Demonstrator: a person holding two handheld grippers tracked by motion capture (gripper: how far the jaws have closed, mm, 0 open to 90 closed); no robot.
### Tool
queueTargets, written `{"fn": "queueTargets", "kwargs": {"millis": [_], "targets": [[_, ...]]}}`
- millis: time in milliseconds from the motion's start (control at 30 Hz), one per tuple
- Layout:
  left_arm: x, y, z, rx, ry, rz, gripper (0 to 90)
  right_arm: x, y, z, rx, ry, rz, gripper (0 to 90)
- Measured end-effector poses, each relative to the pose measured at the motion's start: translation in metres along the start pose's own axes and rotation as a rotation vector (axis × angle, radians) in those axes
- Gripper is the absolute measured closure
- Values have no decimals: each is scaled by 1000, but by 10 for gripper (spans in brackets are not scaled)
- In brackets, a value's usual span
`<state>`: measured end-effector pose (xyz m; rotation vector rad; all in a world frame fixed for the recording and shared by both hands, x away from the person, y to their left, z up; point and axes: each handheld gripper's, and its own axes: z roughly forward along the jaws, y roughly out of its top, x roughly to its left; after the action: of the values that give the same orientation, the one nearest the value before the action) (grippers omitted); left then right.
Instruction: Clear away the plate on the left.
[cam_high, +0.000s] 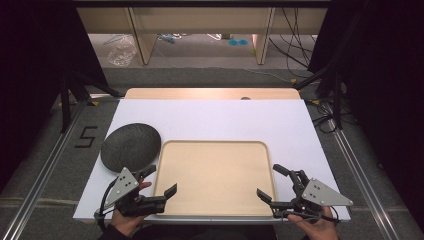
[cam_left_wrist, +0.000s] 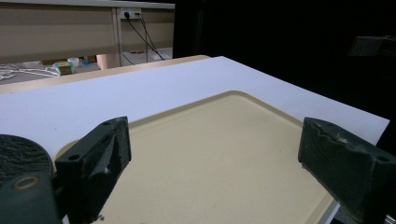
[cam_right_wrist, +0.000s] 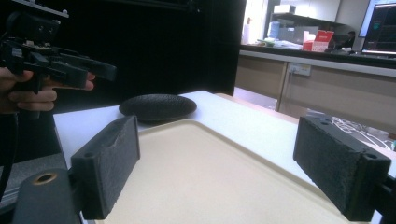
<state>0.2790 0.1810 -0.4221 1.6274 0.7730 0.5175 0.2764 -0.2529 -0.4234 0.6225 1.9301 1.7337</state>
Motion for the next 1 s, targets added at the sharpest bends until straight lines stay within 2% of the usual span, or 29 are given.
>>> {"fn": "queueTargets", "kwargs": {"millis": [133, 167, 233, 400, 600, 633, 800, 1000], "targets": [[0, 0, 0, 9, 1, 7, 87, 1, 0, 0, 3, 0, 6, 157], [0, 0, -1, 8, 3, 7, 87, 0, 0, 0, -10, -5, -12, 156], [0, 0, -1, 9, 7, 7, 87, 0, 0, 0, -2, -3, -13, 157], [1, -1, 0, 33, -10, -40, 96, -1, 0, 0, -2, -5, -14, 157], [2, -1, 1, 46, -4, -48, 100, 0, 0, 0, -3, -4, -14, 157], [4, -1, 1, 52, 11, -47, 100, -1, 0, 0, -2, -4, -14, 157], [9, -2, 0, 57, 19, -87, 103, 0, 0, 0, -1, -5, -16, 157], [14, -3, 1, 71, 47, -94, 111, 0, 0, 0, -2, -2, -15, 157]]}}
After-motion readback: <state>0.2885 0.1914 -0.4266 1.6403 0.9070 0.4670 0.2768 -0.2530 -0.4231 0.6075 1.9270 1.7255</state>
